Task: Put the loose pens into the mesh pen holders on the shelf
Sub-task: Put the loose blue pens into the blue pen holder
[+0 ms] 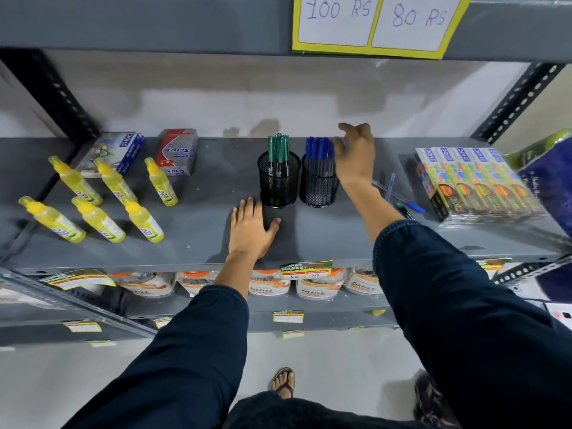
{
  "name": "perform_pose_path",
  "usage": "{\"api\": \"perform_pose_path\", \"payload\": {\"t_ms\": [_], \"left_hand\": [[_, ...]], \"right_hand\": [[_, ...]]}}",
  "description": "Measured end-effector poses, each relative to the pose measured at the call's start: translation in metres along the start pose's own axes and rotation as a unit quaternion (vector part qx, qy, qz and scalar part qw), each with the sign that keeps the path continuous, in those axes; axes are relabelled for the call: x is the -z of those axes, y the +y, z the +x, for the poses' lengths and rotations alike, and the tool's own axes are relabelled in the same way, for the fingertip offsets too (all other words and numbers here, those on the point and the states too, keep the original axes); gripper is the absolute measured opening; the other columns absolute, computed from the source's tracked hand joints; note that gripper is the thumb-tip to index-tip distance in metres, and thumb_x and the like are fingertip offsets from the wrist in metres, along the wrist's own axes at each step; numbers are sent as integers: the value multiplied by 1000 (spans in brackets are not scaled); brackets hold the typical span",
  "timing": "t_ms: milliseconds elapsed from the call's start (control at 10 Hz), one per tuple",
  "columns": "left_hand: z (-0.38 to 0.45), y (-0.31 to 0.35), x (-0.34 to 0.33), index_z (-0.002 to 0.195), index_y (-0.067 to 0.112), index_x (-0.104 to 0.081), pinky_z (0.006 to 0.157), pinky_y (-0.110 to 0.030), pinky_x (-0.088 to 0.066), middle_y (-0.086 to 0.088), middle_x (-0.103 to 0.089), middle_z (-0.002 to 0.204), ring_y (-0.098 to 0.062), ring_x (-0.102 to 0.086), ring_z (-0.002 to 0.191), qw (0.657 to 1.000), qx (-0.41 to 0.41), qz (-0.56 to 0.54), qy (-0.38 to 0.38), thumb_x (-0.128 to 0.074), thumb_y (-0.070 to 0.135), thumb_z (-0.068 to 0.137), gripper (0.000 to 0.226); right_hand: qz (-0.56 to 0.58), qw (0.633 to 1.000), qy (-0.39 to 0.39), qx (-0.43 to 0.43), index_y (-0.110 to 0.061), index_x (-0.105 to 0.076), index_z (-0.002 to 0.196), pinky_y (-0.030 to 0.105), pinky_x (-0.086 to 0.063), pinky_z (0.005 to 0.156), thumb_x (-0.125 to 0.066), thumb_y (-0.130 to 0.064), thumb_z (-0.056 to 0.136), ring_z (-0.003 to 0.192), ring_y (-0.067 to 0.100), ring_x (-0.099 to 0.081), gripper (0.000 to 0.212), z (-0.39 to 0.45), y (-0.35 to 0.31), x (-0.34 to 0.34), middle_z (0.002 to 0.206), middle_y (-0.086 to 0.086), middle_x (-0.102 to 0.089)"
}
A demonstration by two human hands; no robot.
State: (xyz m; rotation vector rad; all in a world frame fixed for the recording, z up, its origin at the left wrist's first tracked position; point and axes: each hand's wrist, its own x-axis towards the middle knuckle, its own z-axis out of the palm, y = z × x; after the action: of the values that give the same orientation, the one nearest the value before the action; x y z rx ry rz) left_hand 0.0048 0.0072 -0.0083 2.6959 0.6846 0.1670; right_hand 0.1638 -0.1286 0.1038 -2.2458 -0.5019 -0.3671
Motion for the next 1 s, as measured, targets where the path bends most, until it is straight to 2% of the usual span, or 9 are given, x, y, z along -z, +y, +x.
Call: {"api": "perform_pose_path", "payload": {"t_ms": [100,200,300,400,600,700,800,900,1000], "left_hand": [[-1,0,0,143,8,-26,121,-43,-5,-14,-22,155,-30,-12,145,1000,-3,-2,4,-38,47,94,64],[-1,1,0,143,7,-27,121,-43,-5,-15,-23,155,-30,-12,145,1000,-4,0,5,-38,46,94,64],[-1,1,0,143,7,-27,121,-43,-6,-16,-23,154,-31,-13,145,1000,-4,2,7,-39,46,94,63],[-1,1,0,143,7,-27,121,-44,-6,-16,-24,154,-31,-13,145,1000,-5,4,7,-38,46,94,63],[-2,1,1,144,8,-26,121,-43,-6,-15,-23,155,-30,-13,145,1000,-4,8,6,-37,46,94,64],[-2,1,2,144,8,-25,121,-43,-6,-14,-23,155,-30,-13,145,1000,-3,8,4,-37,47,94,64],[-3,2,2,144,8,-25,121,-43,-6,-14,-23,155,-30,-13,145,1000,-4,6,5,-37,46,94,64],[-3,2,2,144,7,-26,121,-43,-6,-15,-23,155,-30,-13,145,1000,-4,6,6,-38,46,95,64],[-3,2,2,143,7,-27,121,-44,-6,-15,-23,155,-31,-13,145,1000,-5,3,7,-38,46,94,63]], "right_hand": [[-32,996,36,-75,-1,-57,114,36,-47,88,-45,-5,91,106,36,-56,26,-9,26,15,123,21,-50],[-105,984,-1,-144,2,-52,116,41,-47,90,-46,-10,93,113,38,-51,27,-35,58,22,127,22,-47],[-173,970,-39,-167,6,-47,120,47,-46,92,-50,-15,92,115,42,-48,35,-62,77,24,128,25,-47],[-203,959,-59,-191,5,-45,120,47,-45,95,-52,-16,91,115,42,-48,36,-75,84,26,125,26,-49],[-163,949,-84,-258,4,-42,124,45,-45,96,-50,-5,92,122,40,-44,35,-79,85,24,132,25,-47],[-135,948,-64,-281,5,-45,121,47,-47,94,-50,-3,91,117,41,-50,32,-76,86,24,128,26,-50],[-107,956,-6,-274,5,-48,114,47,-48,88,-49,-2,91,111,42,-54,25,-71,82,28,123,26,-52],[-51,968,76,-234,4,-50,117,42,-47,84,-47,2,90,110,40,-54,28,-58,69,36,125,25,-51],[23,973,135,-188,-1,-52,118,32,-44,78,-45,5,87,101,34,-58,33,-37,52,44,117,21,-57]]}}
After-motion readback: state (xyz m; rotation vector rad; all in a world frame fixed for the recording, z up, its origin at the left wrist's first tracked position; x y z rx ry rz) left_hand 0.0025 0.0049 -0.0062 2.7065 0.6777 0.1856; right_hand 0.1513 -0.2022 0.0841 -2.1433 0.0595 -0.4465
